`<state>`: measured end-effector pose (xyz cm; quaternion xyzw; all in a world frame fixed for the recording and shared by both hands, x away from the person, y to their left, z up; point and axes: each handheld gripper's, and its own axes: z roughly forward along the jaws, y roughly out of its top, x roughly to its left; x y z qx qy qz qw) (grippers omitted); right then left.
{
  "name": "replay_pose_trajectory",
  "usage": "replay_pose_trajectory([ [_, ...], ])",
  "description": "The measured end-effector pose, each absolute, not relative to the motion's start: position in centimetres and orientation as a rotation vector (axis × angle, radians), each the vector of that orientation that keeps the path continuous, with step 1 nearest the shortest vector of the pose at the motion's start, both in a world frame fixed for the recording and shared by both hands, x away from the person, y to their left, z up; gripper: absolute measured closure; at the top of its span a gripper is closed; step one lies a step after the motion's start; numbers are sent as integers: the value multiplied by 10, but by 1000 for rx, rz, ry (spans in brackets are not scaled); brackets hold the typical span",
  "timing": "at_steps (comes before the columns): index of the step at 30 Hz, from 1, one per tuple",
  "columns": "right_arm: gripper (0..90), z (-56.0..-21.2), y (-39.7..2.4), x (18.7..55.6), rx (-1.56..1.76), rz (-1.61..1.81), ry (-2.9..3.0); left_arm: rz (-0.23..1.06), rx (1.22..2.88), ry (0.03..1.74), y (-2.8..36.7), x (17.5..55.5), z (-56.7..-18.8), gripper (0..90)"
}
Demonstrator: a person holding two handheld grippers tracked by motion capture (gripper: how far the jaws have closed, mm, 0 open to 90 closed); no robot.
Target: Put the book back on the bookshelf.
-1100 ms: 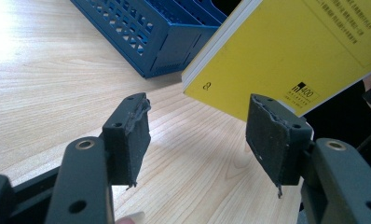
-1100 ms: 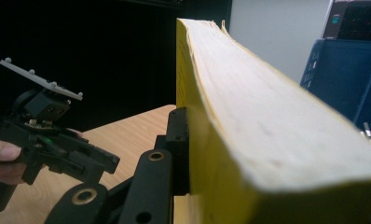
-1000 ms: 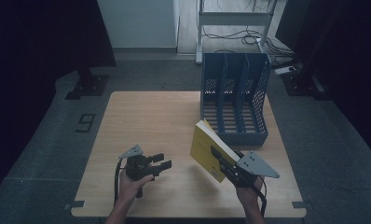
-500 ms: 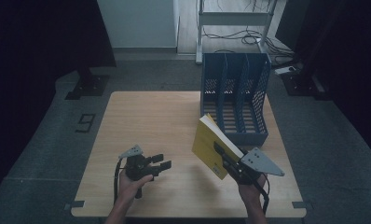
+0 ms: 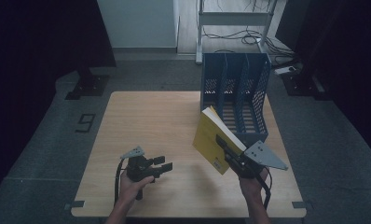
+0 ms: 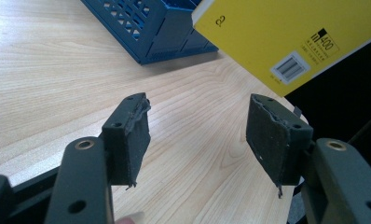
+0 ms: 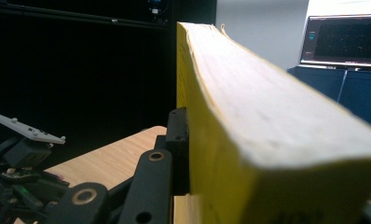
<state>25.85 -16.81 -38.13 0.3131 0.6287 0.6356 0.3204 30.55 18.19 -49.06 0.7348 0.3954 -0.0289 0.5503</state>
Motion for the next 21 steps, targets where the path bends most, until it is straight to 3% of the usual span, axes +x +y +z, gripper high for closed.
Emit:
replay_pose_trajectory([
  [21,746,-361,-161,279,843,1678,1646,-87,1723,966,187,305,-486,393],
])
